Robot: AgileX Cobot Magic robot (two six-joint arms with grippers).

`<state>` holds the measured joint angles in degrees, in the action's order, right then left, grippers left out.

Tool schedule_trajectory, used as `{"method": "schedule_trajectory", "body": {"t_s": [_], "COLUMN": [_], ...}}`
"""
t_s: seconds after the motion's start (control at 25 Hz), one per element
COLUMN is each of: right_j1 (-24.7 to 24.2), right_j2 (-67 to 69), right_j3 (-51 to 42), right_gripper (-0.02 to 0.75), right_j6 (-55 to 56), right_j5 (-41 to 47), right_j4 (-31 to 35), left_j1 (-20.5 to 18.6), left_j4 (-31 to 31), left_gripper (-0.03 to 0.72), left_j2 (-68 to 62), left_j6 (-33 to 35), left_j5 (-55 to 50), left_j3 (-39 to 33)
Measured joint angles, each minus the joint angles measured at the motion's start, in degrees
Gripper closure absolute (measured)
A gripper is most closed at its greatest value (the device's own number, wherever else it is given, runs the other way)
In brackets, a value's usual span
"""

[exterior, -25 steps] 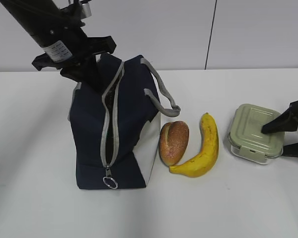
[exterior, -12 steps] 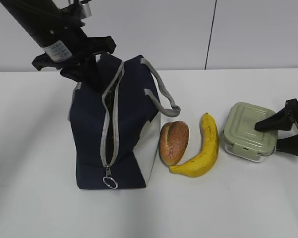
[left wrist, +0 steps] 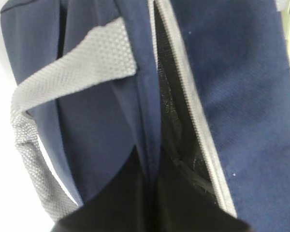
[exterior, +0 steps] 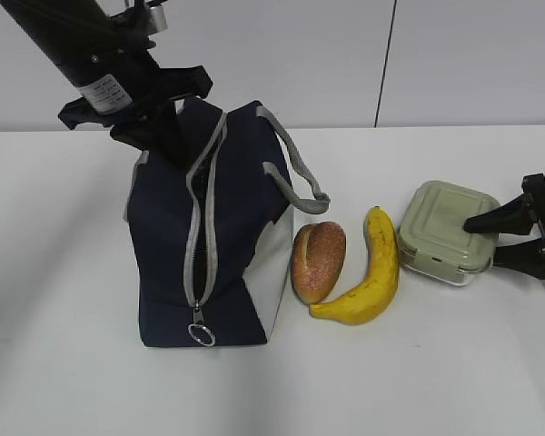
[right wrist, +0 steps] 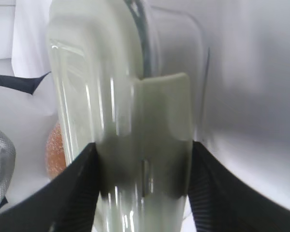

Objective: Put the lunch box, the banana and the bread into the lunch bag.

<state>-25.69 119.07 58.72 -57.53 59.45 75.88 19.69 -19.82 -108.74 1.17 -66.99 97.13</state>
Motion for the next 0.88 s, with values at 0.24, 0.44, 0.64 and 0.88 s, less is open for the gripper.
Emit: {"method": "schedule_trajectory", "body": {"t_s": [0.24,0.44,0.64,0.88], "right_j1": [0.00,0.62,5.31,12.47], "right_j2": [0.49,-0.56,-5.83,-14.19], "right_j3": [0.26,1.97,2.22,2.30], "right_gripper": [0.360,0.360,0.360,0.361], "right_j6": [-4.03,-4.75,-4.24,-1.57], "right_j5": [3.66,3.32,3.43,3.89], "right_j4": [9.98,13.82,14.79,16.81], "left_j1": [0.00,0.00,0.00,0.00], "left_j4": [-0.14,-3.28,-8.40,-9.97], "left_gripper": [0.691,0.691,0.691,0.691], "left_j2": [0.00,0.00,0.13,0.13], "left_j6": [0.00,0.47,3.79,4.82], "left_j5": [0.00,0.22,1.00,1.13], "left_j3": [0.00,0.00,0.00,0.00]}}
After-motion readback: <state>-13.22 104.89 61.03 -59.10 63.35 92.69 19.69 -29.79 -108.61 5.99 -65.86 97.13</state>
